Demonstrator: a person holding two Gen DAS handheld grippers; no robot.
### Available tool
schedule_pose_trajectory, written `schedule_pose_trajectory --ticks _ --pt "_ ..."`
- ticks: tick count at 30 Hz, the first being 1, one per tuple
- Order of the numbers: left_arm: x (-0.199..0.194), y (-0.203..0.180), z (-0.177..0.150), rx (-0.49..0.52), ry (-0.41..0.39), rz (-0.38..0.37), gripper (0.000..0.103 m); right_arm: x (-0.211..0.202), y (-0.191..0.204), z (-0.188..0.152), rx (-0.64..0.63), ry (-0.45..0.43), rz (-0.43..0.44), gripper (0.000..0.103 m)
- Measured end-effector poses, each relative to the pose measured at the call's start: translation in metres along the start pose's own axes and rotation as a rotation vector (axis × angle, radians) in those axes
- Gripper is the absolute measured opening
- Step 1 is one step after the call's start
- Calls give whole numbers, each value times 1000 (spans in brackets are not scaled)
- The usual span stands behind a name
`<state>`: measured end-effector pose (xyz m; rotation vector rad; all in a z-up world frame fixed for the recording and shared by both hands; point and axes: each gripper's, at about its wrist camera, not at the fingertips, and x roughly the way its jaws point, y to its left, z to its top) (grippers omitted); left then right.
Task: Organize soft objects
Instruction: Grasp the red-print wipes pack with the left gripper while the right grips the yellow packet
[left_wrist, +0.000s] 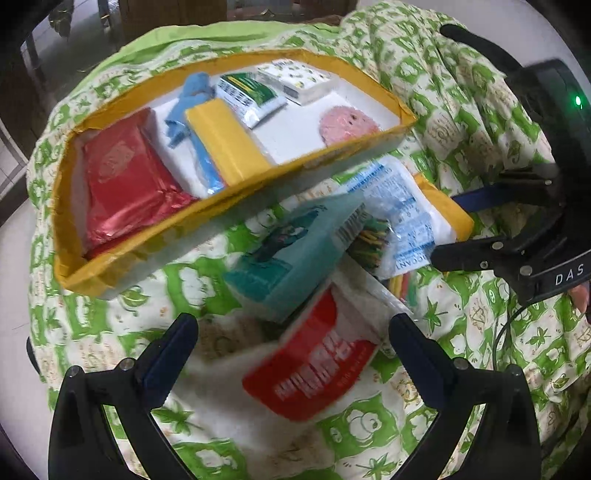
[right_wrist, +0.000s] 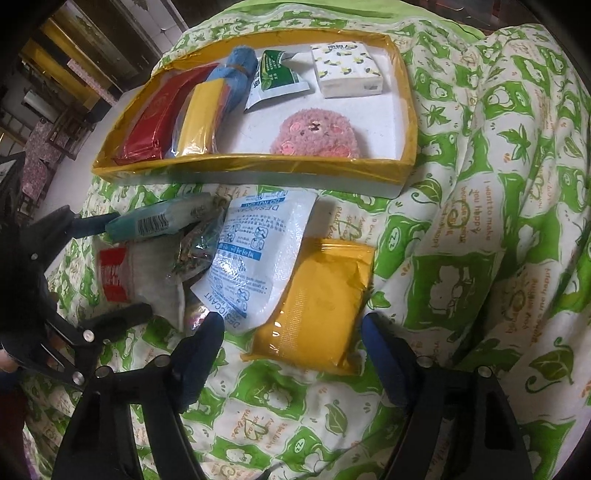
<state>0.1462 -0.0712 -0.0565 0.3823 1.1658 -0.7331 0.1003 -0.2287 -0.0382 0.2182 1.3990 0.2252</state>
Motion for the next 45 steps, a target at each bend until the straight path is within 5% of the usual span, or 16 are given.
schedule_pose_trajectory --ticks 10,12,19,23,27,30,34,42,45 --pt "3 -19 -19 36 51 40 102 5 5 -1 -5 -8 -15 64" --pt "-5 -17 -23 6 20 43 96 4 3 -1 -4 -7 -14 63" --pt "-25 6 -37 -147 -60 86 51 2 3 -3 -7 -4 -17 64" --pt "-21 45 -43 -425 -79 -68 51 4 7 -4 -24 0 -32 64" --pt "-17 62 -60 -594 -95 -172 51 5 10 -4 -31 -1 -39 61" --pt "-23 59 -65 -579 -125 -112 52 3 10 -5 -18 -13 -26 58" --pt "-29 43 -62 -460 -130 62 83 -1 5 -6 0 -23 -3 56" --pt "-47 36 -66 -421 -208 131 82 -16 0 -10 19 -58 10 54" --pt "-48 37 -62 -421 -214 138 68 -22 -2 -12 19 -65 7 54"
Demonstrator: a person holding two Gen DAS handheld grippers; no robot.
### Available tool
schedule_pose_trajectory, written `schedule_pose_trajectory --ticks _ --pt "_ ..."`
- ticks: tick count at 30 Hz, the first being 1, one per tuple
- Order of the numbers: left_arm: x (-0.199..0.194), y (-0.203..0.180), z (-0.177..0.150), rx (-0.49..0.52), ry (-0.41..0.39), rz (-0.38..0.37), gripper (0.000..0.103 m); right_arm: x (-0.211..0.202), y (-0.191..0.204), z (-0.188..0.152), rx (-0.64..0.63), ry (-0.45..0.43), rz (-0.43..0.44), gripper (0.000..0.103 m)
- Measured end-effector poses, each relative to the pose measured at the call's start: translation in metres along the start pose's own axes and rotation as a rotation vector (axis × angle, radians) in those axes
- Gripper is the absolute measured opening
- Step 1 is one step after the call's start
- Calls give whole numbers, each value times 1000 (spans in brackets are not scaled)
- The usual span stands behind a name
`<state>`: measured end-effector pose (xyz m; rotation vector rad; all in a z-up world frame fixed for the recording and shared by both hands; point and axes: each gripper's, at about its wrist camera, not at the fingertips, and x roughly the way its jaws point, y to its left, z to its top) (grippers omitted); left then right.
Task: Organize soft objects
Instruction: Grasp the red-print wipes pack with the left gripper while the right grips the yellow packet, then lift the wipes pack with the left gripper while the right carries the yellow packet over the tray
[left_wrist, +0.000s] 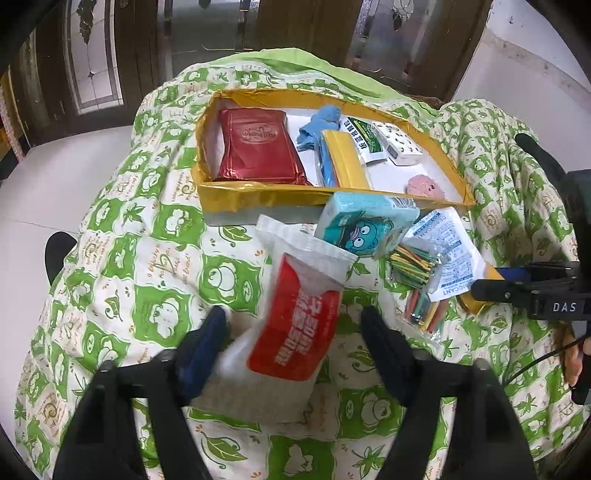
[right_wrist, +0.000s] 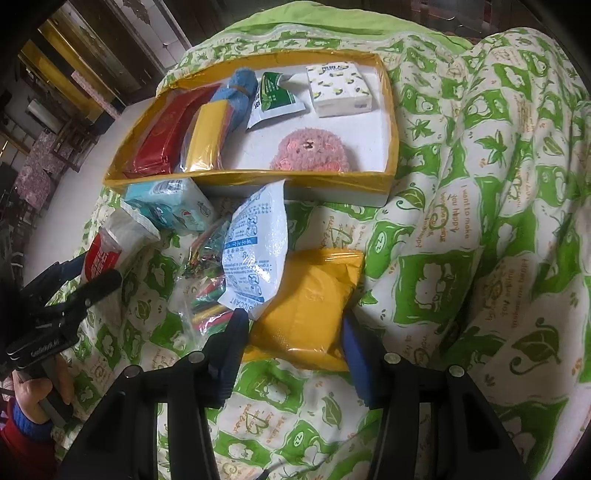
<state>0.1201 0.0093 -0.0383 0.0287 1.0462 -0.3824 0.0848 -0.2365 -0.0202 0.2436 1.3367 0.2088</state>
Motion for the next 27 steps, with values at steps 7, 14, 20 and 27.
schedule_pose_trajectory --ticks 7,14,20,27 --pt "23 -11 -3 50 67 60 56 -7 -6 -5 31 40 27 54" --pt "26 -18 0 91 52 113 55 8 1 -8 -5 75 -14 54" --pt "19 -14 0 41 54 26 51 3 -5 -7 7 64 -8 50" --pt "3 -2 -7 -132 32 -159 49 -34 -18 -3 56 -35 35 50"
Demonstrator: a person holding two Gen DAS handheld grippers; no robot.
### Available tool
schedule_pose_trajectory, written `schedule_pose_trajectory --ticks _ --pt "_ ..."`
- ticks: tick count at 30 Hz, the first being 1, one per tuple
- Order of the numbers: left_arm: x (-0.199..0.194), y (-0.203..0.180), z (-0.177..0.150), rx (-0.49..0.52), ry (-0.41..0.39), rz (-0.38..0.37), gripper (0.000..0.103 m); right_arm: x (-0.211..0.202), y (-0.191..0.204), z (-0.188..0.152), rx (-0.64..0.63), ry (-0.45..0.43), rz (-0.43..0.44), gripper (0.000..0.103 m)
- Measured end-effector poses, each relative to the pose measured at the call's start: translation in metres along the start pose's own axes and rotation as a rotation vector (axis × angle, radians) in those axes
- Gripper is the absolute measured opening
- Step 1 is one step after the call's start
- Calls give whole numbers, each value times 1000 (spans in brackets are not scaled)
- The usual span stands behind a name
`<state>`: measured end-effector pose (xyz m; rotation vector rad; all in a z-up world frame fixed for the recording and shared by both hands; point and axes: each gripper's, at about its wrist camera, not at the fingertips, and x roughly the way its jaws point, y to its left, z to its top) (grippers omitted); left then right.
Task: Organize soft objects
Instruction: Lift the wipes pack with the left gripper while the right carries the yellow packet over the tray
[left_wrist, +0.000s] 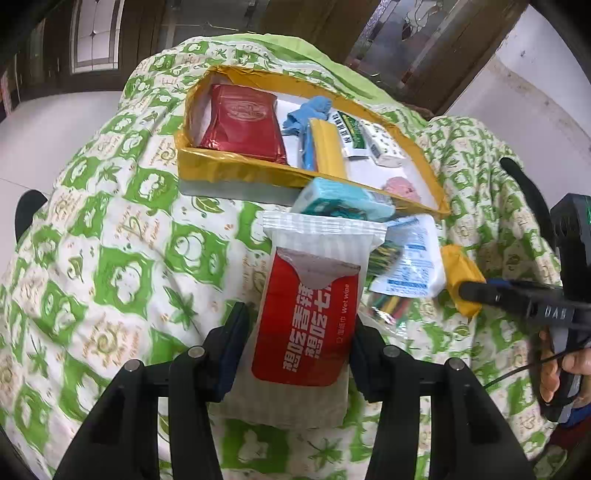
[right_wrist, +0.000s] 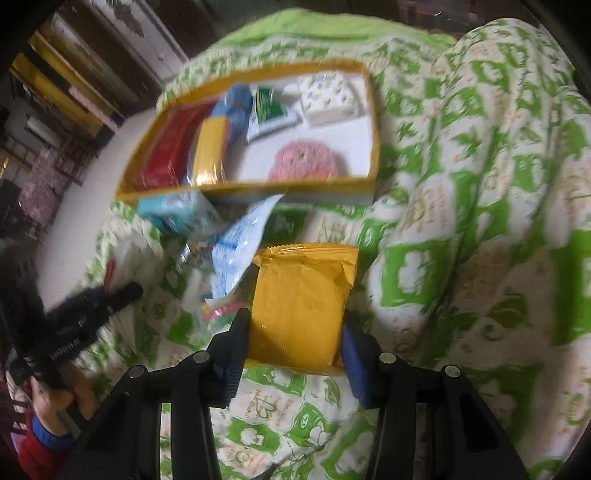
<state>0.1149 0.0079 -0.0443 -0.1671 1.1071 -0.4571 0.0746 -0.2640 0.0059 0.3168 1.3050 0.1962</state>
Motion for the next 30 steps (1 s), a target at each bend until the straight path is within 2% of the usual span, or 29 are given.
schedule_pose_trajectory --ticks 8,16,21,30 --pt "1 -8 -6 15 -7 14 49 -22 -12 3 36 -99 27 50" --pt "-5 -5 -1 -5 -33 -4 49 -48 -16 22 79 -200 49 50" --pt "-8 -5 0 -17 -50 -16 49 -49 -14 28 70 -209 51 50" --pt "-5 -6 0 -34 -56 -32 49 -28 -8 19 30 -177 36 50"
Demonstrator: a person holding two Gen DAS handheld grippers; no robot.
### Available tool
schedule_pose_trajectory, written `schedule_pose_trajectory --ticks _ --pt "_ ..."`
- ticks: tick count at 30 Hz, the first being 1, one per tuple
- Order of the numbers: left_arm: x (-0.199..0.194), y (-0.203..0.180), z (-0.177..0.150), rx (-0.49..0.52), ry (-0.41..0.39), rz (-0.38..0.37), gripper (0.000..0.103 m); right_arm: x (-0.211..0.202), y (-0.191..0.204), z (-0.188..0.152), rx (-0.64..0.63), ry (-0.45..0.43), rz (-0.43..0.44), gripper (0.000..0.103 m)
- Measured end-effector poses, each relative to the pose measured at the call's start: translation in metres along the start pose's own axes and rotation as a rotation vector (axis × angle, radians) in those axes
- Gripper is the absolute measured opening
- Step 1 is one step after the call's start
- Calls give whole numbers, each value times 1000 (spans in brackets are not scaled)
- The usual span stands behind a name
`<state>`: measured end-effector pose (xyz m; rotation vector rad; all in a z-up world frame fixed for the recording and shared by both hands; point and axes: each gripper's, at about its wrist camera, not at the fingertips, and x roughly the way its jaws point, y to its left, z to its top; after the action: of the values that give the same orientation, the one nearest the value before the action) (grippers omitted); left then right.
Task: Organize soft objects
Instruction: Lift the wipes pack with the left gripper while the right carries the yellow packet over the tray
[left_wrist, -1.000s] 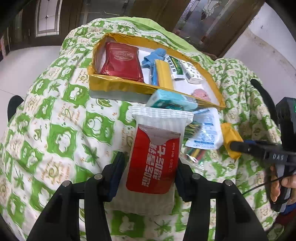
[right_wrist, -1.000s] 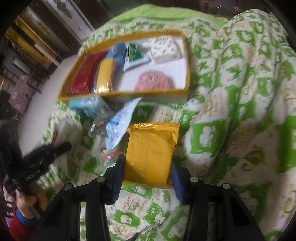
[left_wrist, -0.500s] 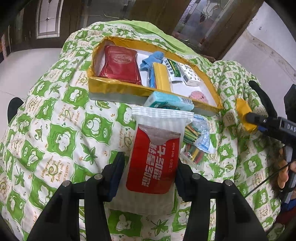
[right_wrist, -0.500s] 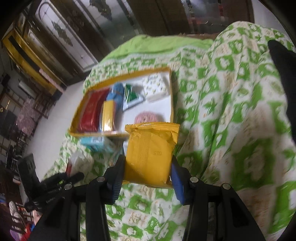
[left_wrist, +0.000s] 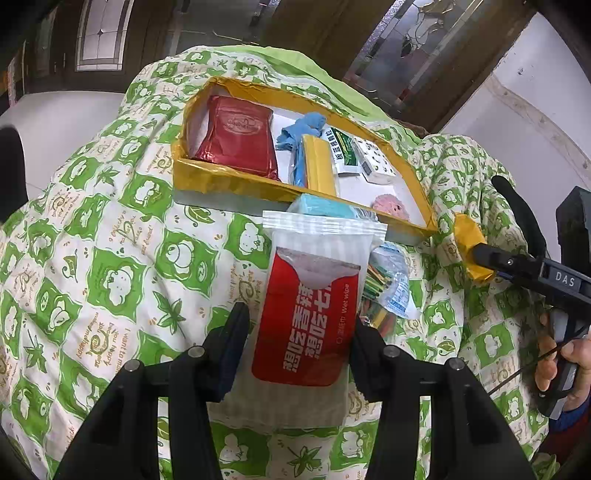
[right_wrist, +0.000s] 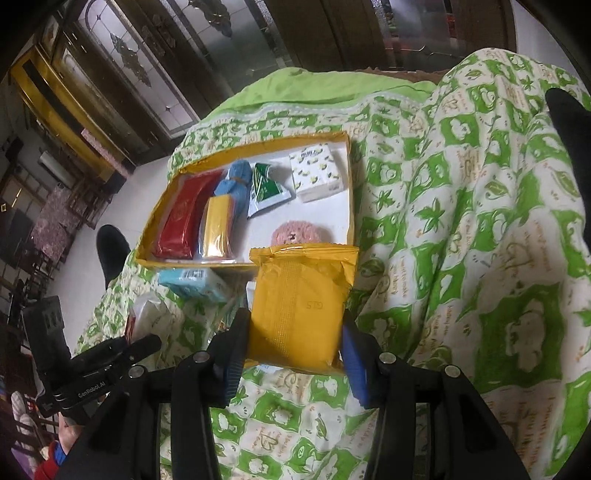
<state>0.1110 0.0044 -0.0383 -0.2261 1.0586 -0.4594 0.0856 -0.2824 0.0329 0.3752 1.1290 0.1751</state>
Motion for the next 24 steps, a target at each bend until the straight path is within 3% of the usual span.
schedule_pose_trajectory --ticks 24 --pt "-17 6 7 0 -38 4 50 13 8 -5 -43 20 -14 50"
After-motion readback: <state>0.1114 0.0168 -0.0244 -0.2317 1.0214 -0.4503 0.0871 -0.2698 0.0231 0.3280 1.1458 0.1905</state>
